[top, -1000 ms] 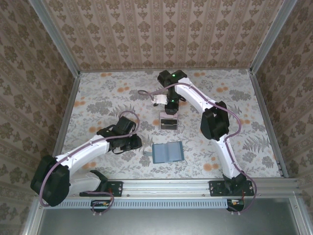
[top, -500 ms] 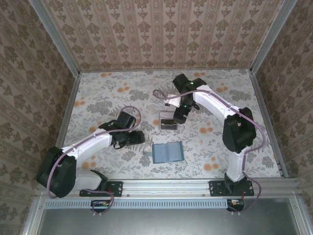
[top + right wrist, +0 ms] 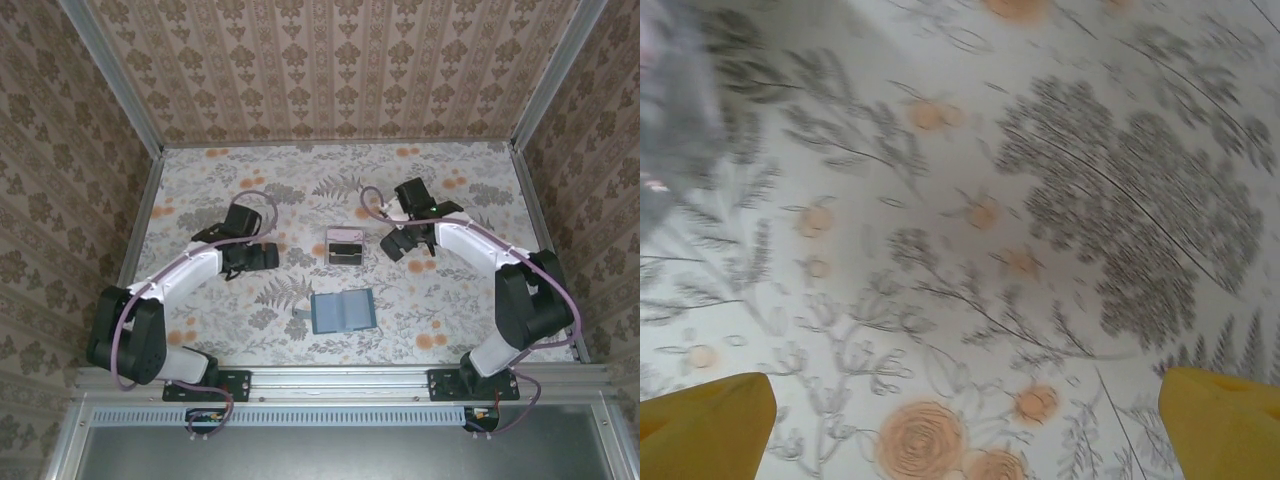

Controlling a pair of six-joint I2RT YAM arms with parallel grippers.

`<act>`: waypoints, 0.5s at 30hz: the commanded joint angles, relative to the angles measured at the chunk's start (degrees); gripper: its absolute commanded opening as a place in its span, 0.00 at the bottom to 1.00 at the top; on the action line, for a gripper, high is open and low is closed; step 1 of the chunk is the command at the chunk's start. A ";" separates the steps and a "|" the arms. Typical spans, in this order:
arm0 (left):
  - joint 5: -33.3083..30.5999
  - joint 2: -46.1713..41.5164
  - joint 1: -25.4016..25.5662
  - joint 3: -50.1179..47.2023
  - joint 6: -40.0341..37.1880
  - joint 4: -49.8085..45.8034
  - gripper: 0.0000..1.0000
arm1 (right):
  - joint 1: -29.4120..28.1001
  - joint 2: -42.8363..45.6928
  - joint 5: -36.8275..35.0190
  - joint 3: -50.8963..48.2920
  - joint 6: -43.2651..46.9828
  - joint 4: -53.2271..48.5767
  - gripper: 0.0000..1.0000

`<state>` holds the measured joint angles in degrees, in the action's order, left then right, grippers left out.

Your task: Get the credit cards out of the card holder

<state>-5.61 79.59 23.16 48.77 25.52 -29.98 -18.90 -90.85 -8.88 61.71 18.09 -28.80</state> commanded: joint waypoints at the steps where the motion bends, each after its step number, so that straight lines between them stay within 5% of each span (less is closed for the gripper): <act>1: -8.90 -2.56 -2.41 -0.14 -5.67 3.54 0.99 | 2.26 3.05 -6.29 -4.95 -8.98 10.60 1.00; 7: -22.47 -6.32 -5.20 -6.01 -11.57 12.17 0.99 | 8.77 2.90 -6.22 -12.14 -18.07 22.59 1.00; 15: -20.67 -11.06 -14.35 -15.57 -18.95 30.71 1.00 | 13.18 1.62 -5.70 -18.51 -24.62 38.09 1.00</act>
<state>-25.04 69.54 10.50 36.88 12.27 -10.39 -5.80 -88.82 -13.34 45.98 -2.48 -0.14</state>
